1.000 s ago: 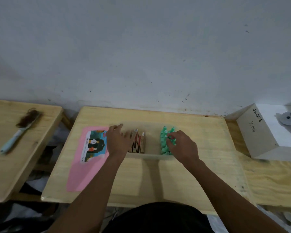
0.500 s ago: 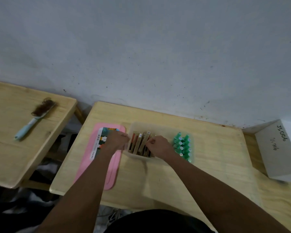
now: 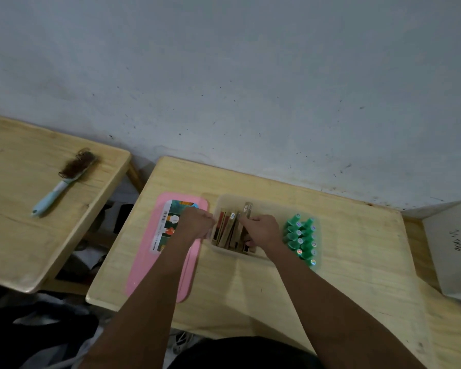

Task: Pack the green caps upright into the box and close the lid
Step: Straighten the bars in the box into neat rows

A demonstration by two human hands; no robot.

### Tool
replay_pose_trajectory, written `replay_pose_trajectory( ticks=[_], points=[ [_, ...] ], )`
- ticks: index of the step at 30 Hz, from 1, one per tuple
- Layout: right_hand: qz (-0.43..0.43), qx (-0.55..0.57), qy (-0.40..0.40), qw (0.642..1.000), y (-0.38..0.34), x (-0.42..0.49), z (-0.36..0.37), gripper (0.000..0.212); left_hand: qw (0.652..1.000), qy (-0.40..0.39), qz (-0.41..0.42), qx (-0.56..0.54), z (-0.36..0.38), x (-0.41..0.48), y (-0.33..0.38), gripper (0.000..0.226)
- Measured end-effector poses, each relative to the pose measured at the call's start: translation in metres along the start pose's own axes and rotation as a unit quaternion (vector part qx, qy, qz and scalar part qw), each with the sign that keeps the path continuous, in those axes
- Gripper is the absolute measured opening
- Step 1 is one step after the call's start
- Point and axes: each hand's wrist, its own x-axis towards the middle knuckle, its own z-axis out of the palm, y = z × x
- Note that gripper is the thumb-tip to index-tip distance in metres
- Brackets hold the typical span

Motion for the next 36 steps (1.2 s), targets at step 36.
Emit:
replay_pose_trajectory(
  ticks=[36],
  points=[
    [-0.071, 0.014, -0.012, 0.997, 0.003, -0.010, 0.014, 0.030, 1.000, 0.006, -0.026, -0.015, -0.001, -0.006, 0.005, 0.023]
  ],
)
